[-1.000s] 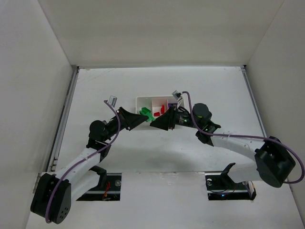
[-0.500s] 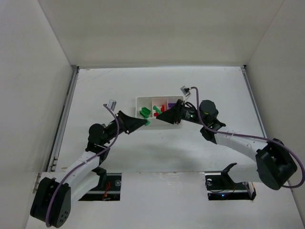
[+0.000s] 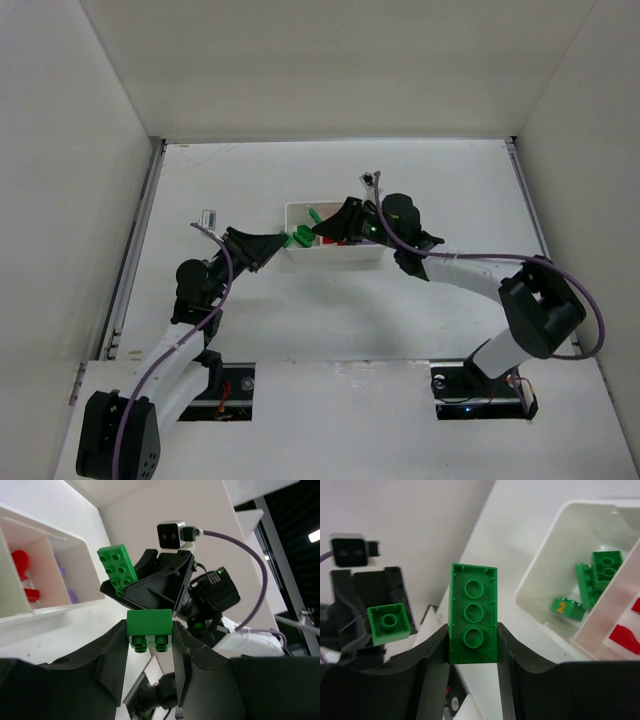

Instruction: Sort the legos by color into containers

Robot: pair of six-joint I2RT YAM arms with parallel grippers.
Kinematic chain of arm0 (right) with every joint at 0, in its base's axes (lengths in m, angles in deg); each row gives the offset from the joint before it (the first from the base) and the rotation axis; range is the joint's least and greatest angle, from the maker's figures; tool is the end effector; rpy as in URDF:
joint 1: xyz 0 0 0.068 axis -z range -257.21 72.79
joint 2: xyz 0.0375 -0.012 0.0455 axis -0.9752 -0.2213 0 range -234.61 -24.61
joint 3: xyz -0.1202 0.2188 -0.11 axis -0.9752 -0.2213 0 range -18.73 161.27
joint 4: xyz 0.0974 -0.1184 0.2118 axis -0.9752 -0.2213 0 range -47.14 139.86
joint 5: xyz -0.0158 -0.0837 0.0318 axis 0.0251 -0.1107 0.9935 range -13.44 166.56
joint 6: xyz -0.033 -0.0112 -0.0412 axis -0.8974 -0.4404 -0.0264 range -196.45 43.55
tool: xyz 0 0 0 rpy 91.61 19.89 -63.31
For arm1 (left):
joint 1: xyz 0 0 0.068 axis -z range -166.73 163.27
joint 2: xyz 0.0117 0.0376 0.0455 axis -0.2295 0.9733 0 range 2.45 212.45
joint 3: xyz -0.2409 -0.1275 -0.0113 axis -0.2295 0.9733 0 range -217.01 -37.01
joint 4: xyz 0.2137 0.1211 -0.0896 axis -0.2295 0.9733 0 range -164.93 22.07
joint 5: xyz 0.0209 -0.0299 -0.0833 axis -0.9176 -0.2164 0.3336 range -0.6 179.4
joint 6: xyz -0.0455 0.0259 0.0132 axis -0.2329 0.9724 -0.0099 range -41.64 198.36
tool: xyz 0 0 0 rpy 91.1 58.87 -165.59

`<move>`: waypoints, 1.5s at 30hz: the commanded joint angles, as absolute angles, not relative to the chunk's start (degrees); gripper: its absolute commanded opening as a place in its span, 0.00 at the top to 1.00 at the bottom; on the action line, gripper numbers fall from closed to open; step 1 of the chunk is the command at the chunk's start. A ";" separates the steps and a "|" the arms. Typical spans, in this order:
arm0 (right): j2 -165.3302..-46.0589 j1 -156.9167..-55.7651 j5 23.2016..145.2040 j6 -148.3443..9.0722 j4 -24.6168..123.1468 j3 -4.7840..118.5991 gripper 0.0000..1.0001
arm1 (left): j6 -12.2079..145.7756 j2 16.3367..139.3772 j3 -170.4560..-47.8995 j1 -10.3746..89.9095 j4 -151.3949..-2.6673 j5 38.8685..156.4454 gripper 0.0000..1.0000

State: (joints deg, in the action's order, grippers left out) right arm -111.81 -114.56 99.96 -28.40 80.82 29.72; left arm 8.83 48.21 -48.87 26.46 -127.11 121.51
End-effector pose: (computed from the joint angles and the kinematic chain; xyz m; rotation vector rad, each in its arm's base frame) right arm 0.2629 0.2183 0.2561 -0.1641 1.9171 1.4085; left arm 0.1628 -0.0576 0.2484 -0.1664 1.4705 -1.5541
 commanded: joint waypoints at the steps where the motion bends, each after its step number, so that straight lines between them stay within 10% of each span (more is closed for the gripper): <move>1: -113.90 -117.07 90.20 -32.06 75.45 35.84 0.58 | 11.21 47.10 -48.17 25.18 -126.26 117.70 0.80; 22: -129.21 -118.39 83.24 -31.89 68.23 49.83 0.35 | 15.78 50.70 -47.73 22.89 -122.48 114.53 0.80; 45: -88.78 -117.60 61.27 -41.47 72.01 16.26 0.40 | 41.79 73.54 -74.17 41.61 -101.74 83.52 0.76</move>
State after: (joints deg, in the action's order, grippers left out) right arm -91.38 -117.77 64.99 -38.82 69.59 17.74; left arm 34.73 72.01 -69.96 40.38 -106.22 92.27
